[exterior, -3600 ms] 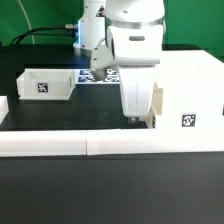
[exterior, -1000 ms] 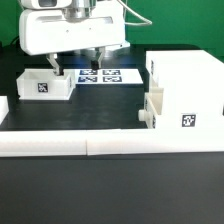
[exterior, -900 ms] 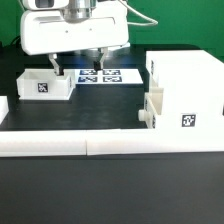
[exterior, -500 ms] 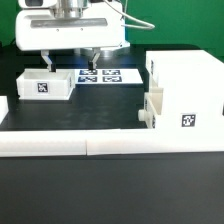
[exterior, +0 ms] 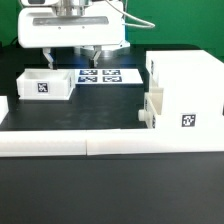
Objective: Assemble drawer
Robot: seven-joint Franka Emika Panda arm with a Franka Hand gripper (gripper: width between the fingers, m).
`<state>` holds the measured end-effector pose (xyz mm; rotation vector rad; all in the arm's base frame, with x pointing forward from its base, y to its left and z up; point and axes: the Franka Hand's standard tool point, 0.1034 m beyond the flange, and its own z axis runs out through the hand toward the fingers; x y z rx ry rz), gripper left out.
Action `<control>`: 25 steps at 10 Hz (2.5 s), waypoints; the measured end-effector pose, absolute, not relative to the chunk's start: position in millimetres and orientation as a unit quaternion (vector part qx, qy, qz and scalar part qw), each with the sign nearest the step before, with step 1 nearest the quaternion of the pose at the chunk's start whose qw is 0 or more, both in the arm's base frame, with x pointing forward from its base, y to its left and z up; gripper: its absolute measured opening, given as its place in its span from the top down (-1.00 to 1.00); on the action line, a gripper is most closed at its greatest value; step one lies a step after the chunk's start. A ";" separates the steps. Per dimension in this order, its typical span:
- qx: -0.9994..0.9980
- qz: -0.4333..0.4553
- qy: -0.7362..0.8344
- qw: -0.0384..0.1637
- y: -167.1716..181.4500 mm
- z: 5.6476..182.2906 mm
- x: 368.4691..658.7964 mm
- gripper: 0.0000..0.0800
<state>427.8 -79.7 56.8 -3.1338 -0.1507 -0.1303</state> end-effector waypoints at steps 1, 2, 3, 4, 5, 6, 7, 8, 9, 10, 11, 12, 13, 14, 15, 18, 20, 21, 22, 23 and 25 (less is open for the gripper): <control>-0.998 -0.041 -0.048 0.001 -79.7 56.7 427.8 -0.62; -0.998 -0.041 -0.048 0.001 -79.7 56.6 427.7 -0.62; -0.998 -0.040 -0.041 0.001 -80.5 55.3 426.2 -0.62; -0.999 -0.036 -0.009 0.004 -83.2 48.9 418.3 -0.62; -0.999 -0.033 -0.001 0.004 -79.4 39.8 410.1 -0.62; -1.000 -0.029 -0.001 0.004 -76.8 33.0 405.5 -0.62; -1.000 -0.027 0.000 0.004 -75.5 26.7 402.4 -0.62; -1.000 -0.022 0.005 0.005 -72.9 20.8 399.3 -0.62; -1.000 -0.019 0.006 0.005 -72.5 17.2 397.3 -0.62; -1.000 -0.019 0.009 0.005 -72.4 15.2 398.0 -0.62; -1.000 -0.018 0.015 0.005 -71.0 10.9 396.1 -0.62; -1.000 -0.017 0.020 0.005 -72.5 7.9 394.3 -0.62; -1.000 -0.019 0.019 0.004 -73.2 6.8 394.4 -0.62; -1.000 -0.022 0.015 0.003 -74.2 6.1 393.9 -0.62; -1.000 -0.022 0.014 0.002 -75.0 5.5 392.9 -0.62; -1.000 -0.022 0.014 0.002 -75.1 4.8 392.6 -0.12; -1.000 -0.022 0.014 0.002 -75.1 4.8 392.6 0.34; -1.000 -0.022 0.014 0.002 -75.1 4.8 392.6 0.68; -1.000 -0.022 0.014 0.002 -75.0 4.8 392.6 0.90; -1.000 -0.022 0.013 0.002 -75.0 4.7 392.6 0.90; -1.000 -0.022 0.013 0.002 -74.9 4.7 392.6 0.90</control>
Offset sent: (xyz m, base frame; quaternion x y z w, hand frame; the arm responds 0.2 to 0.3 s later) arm -0.0292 -0.0234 -0.0178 -0.0233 -0.0252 0.1611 0.9863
